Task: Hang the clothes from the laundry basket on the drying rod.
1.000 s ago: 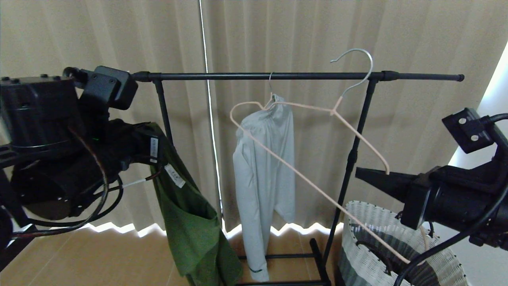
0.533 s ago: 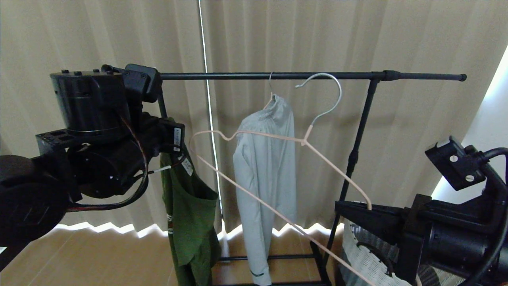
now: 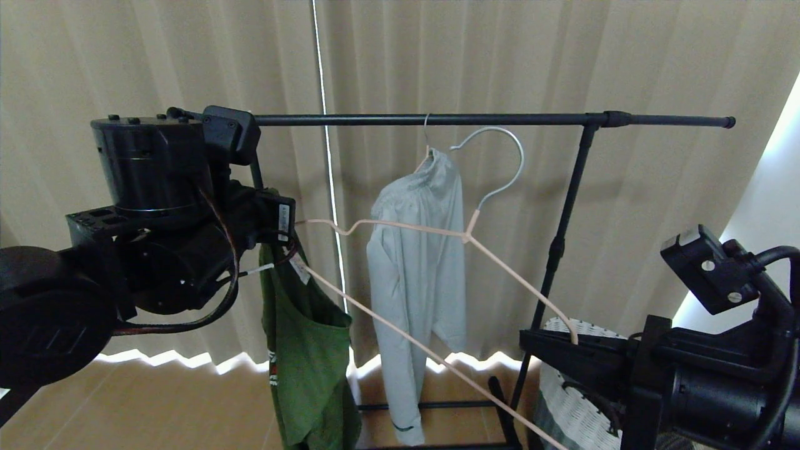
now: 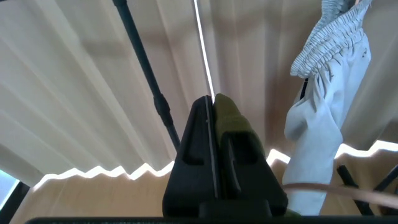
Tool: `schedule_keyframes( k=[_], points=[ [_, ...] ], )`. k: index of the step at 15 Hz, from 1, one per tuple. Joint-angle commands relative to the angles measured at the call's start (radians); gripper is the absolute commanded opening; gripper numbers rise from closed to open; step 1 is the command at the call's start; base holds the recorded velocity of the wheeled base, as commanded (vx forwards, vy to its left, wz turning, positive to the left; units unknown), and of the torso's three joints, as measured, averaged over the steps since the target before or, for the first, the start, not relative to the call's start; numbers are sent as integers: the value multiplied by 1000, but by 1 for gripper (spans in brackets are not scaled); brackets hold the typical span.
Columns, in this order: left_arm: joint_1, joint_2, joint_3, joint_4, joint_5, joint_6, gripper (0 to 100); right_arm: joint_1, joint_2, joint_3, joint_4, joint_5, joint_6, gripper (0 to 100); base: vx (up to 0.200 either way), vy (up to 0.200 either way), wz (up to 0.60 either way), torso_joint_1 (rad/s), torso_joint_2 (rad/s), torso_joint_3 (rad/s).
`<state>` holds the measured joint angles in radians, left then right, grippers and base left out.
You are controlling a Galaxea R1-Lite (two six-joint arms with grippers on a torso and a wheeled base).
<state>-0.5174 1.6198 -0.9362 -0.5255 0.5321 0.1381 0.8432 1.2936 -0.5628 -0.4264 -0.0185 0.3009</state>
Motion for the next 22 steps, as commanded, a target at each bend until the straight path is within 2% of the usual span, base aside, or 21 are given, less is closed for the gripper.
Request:
schedule_keyframes(
  k=[1,4,8,11,22],
  points=[
    [-6,-1,0,-1,0,0,0,5,4,0,0,12,0,0,0,0,0,0,0,0],
    [-30,-1,0,-2,0,0,0,13,26,-9,-2,23,0,0,0,0,0,0,0,0],
    [-27,-6,0,1,6,0,0,0,116,-6,-132,11,-5,0,0,0,0,0,0,0],
    [-9,-5,-9,1,40,3,0,-3,107,3,-137,11,-6,0,0,0,0,0,0,0],
    [-12,-14,2,-1,42,2,0,-4,142,-20,-141,9,-6,0,0,0,0,0,0,0]
  ],
)
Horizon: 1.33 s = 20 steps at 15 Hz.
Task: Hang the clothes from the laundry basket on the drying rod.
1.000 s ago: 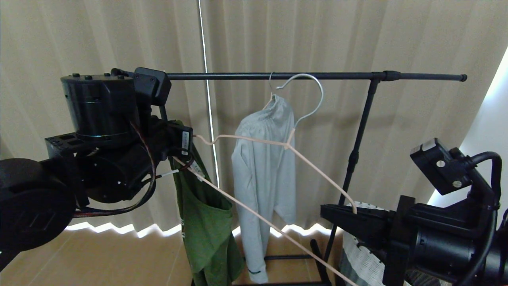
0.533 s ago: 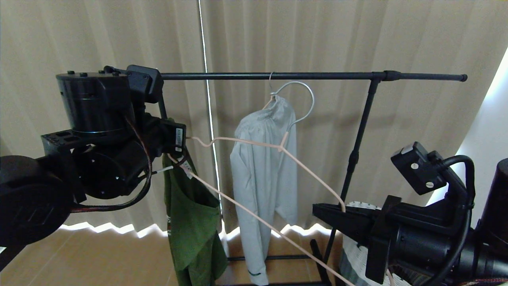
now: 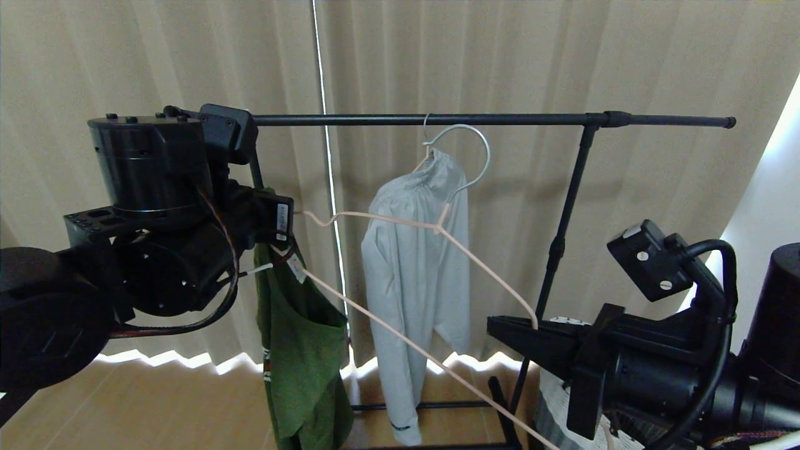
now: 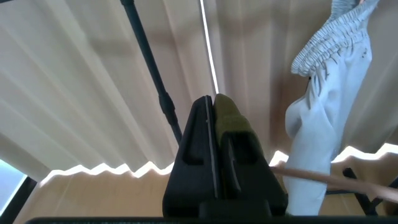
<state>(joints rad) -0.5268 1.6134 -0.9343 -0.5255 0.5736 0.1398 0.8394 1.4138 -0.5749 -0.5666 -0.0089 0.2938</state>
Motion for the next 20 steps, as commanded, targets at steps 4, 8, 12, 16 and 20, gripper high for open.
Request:
schedule_keyframes(
  k=[4,8,12,16,20],
  points=[
    [-1,-27,3,1,2,0,0,0,100,-49,-1,-23,4,0,0,0,0,0,0,0],
    [7,-46,2,4,2,3,0,1,135,-48,11,-77,15,0,0,0,0,0,0,0],
    [2,-46,15,4,18,4,0,-17,131,-65,25,-131,16,0,0,0,0,0,0,0],
    [-36,-46,29,2,18,-3,0,-16,154,-82,11,-128,16,0,0,0,0,0,0,0],
    [-82,-44,26,-4,8,0,0,6,186,-99,8,-125,18,0,0,0,0,0,0,0]
  ],
)
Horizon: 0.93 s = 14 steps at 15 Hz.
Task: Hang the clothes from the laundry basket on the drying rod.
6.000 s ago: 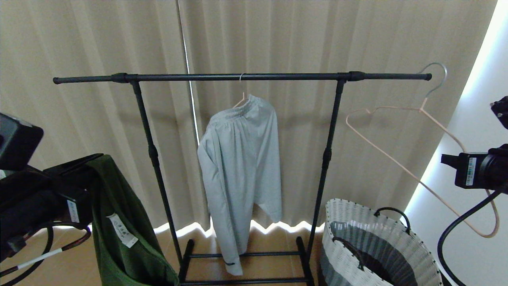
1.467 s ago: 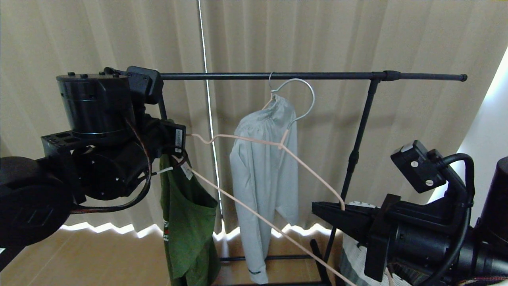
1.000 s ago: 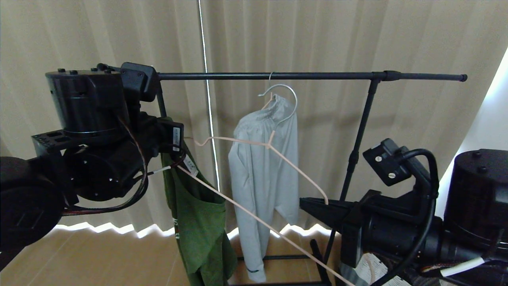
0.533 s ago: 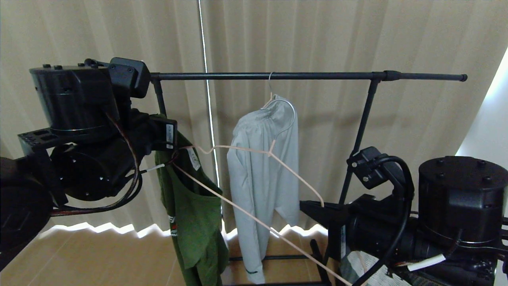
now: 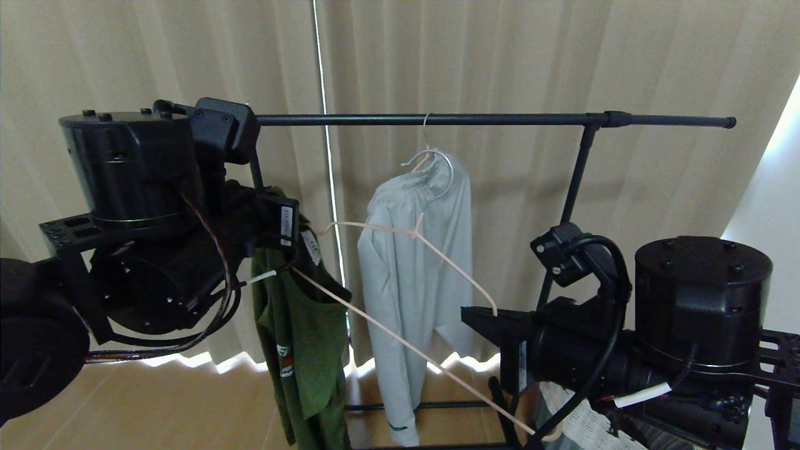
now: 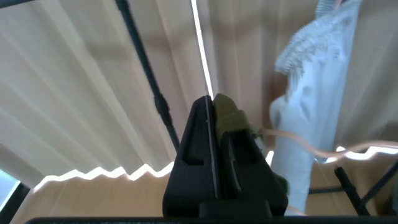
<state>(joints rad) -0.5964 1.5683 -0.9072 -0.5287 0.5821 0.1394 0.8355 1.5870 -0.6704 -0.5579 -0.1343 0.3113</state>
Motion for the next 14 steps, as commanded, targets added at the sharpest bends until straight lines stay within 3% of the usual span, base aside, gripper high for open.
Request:
schedule_keyframes(
  k=[1,4,8,10,11,14],
  points=[
    [-22,2,-1,0,-7,3,0,17,14,-3,0,2,0,0,0,0,0,0,0,0],
    [-63,2,1,0,-99,13,0,30,18,-5,0,5,0,0,0,0,0,0,0,0],
    [-109,-2,-1,-2,-294,37,0,30,62,-29,-5,7,2,0,0,0,0,0,0,0],
    [-114,-4,-1,-2,-317,43,0,30,67,-35,-5,7,2,0,0,0,0,0,0,0],
    [-143,-16,-1,-4,-420,59,0,30,97,-69,-7,7,3,0,0,0,0,0,0,0],
    [-187,-37,18,-47,-501,57,0,30,114,-106,-5,7,22,0,0,0,0,0,0,0]
  ],
)
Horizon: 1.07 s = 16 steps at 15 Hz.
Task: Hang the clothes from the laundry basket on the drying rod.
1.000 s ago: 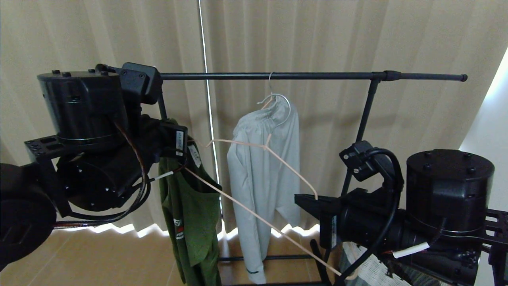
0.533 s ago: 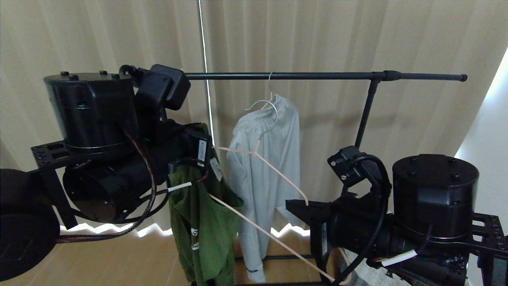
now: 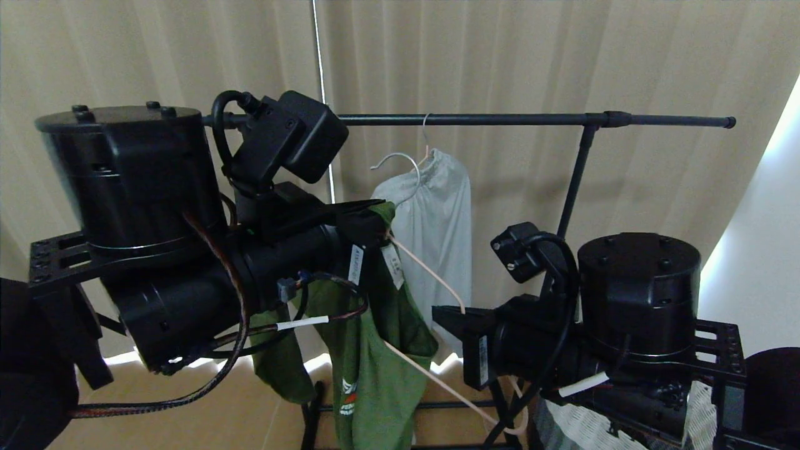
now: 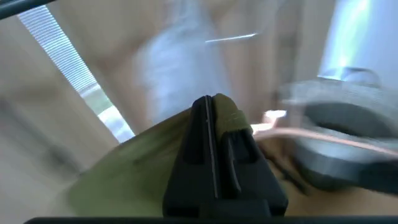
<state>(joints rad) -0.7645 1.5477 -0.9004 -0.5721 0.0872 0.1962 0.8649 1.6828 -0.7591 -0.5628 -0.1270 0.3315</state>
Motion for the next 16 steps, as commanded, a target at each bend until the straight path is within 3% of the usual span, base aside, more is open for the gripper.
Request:
schedule_keyframes(
  k=[1,2,9,14,15,16],
  points=[
    [-21,-17,11,-6,-7,0,0,0,18,-17,0,0,1,0,0,0,0,0,0,0],
    [-33,-31,46,-40,-30,3,0,0,15,-19,0,-2,1,0,0,0,0,0,0,0],
    [33,-92,115,-40,-24,16,0,-24,-58,-9,1,-8,0,0,0,0,0,0,0,0],
    [33,-95,172,-40,-26,17,0,-24,-104,-3,1,-10,-8,0,0,0,0,0,0,0],
    [33,-97,173,-40,-26,17,100,-24,-114,-2,1,-10,-9,0,0,0,0,0,0,0],
    [33,-100,183,-40,-26,19,100,-24,-123,-2,3,-11,-9,0,0,0,0,0,0,0]
  ],
)
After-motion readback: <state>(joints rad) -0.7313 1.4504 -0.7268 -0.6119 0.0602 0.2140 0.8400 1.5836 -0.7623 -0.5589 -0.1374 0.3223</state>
